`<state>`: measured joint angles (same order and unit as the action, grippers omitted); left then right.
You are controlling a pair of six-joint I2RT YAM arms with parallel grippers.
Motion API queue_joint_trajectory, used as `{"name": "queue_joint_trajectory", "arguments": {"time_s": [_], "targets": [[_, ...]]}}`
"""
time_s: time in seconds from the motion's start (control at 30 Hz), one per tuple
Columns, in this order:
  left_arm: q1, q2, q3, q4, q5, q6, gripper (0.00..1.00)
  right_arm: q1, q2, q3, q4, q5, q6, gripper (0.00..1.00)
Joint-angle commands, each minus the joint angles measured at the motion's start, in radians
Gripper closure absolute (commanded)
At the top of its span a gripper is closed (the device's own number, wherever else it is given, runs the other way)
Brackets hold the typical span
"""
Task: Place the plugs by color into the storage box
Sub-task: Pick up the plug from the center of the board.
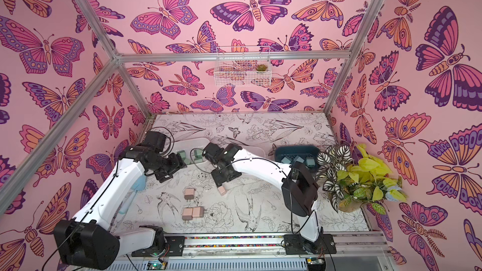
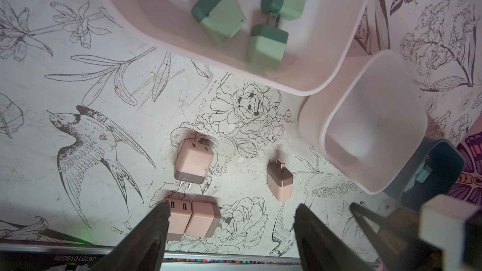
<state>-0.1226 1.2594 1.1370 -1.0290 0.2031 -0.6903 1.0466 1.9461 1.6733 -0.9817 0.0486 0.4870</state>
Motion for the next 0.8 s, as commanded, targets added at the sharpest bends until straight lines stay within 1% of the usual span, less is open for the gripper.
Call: {"name": "queue_joint_trajectory", "arguments": {"time_s": [0.0,0.27,0.43,0.5,0.53,0.73,0.77], "targets": [[0.009,0.003,0.02,-0.029,0.013,0.026,0.23,0.047,0.056,0.03,0.006,-0.003,0.011,0.26],[0.008,-0.001,-0.005,-0.029,0.032,0.024,0.23,0.058,0.168,0.049,-0.003,0.078,0.007,0.25],[0.009,-0.017,-0.024,-0.029,0.032,0.022,0.23,0.058,0.219,0.049,0.019,0.074,-0.011,0.26],[0.008,-0.023,-0.028,-0.031,0.03,0.021,0.23,0.058,0.232,0.049,0.028,0.073,-0.012,0.28],[0.008,-0.025,-0.03,-0.031,0.028,0.021,0.23,0.058,0.237,0.048,0.031,0.068,-0.012,0.31],[0.009,-0.032,-0.042,-0.033,0.027,0.018,0.23,0.058,0.233,0.039,0.044,0.052,-0.012,0.61],[0.008,-0.03,-0.042,-0.032,0.027,0.018,0.23,0.058,0.23,0.036,0.045,0.053,-0.013,0.64]]}}
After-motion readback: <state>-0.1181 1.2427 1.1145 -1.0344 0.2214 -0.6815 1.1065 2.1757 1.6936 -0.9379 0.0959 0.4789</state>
